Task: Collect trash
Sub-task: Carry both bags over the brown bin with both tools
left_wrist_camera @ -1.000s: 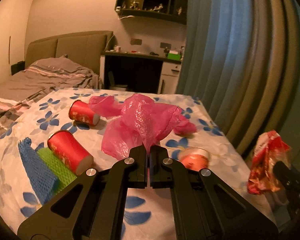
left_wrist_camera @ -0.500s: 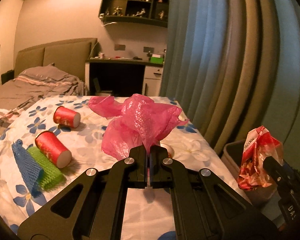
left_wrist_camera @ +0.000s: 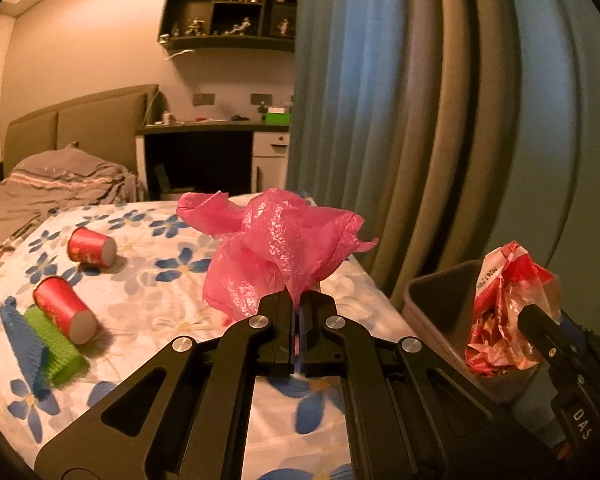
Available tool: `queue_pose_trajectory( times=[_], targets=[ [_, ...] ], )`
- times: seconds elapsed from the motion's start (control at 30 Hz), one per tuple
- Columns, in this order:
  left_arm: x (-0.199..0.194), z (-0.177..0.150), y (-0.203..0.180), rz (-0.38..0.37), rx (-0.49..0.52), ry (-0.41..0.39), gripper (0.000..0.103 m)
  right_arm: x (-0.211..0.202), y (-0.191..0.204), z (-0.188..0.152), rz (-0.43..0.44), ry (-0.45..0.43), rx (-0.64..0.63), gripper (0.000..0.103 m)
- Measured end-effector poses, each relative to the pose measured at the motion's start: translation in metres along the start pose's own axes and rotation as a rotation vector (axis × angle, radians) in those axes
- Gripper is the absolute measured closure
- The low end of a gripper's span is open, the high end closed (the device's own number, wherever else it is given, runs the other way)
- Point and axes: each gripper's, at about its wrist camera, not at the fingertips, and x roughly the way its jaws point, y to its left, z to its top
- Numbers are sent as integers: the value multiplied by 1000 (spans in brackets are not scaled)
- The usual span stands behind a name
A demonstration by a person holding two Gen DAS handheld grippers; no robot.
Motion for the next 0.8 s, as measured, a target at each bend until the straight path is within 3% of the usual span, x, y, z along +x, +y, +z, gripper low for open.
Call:
queue_pose_trajectory(
  times=[0.8],
  targets=[
    [60, -10, -123, -285, 136, 25, 103, 5, -93, 6, -217, -42, 66, 74]
  ],
)
